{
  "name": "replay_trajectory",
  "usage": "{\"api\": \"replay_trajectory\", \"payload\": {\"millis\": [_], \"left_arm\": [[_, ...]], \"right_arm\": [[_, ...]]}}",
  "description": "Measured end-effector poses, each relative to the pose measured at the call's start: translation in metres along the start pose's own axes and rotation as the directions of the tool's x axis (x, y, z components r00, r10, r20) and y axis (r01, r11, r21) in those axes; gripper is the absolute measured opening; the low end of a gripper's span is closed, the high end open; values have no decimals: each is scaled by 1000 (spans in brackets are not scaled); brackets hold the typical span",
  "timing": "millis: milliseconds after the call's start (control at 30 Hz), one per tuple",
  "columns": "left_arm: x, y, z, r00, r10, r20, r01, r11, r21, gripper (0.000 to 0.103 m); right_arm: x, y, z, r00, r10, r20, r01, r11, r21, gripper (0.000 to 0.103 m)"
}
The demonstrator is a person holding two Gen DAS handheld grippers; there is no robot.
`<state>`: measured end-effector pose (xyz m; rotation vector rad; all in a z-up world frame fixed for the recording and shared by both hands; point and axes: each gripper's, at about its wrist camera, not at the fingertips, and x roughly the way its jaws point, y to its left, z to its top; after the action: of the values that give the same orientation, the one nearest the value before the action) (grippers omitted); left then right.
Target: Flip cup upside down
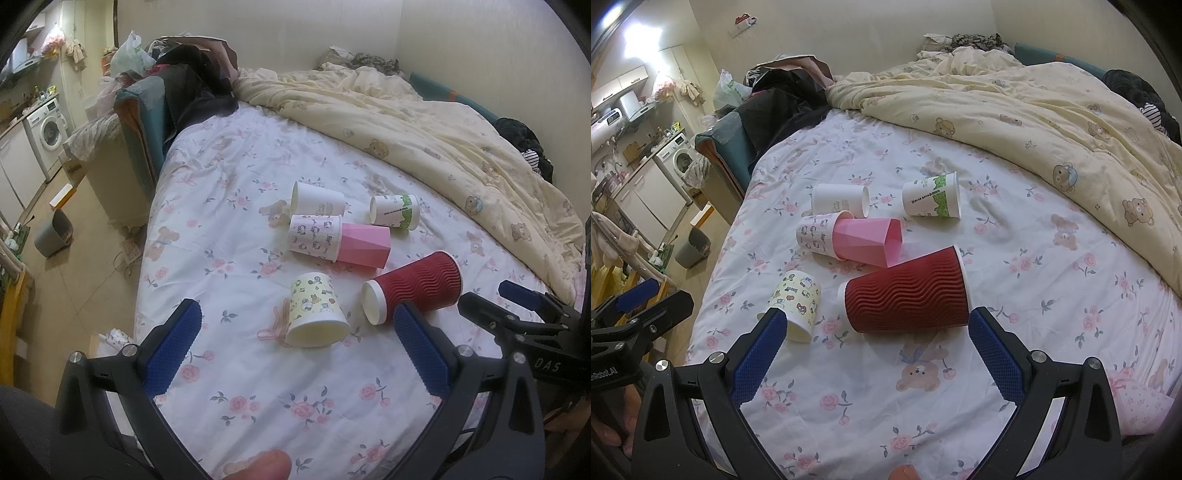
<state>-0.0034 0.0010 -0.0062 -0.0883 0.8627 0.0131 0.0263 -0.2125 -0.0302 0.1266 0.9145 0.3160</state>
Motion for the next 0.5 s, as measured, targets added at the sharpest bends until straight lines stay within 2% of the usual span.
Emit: {"api": "replay_trajectory", "payload": {"millis": [500], "left_arm": [[2, 1, 0, 1000, 1, -5, -1, 1000, -4, 103]], "right_arm": [[-1, -1, 1, 1000, 0, -4, 0, 1000, 7, 101]]}}
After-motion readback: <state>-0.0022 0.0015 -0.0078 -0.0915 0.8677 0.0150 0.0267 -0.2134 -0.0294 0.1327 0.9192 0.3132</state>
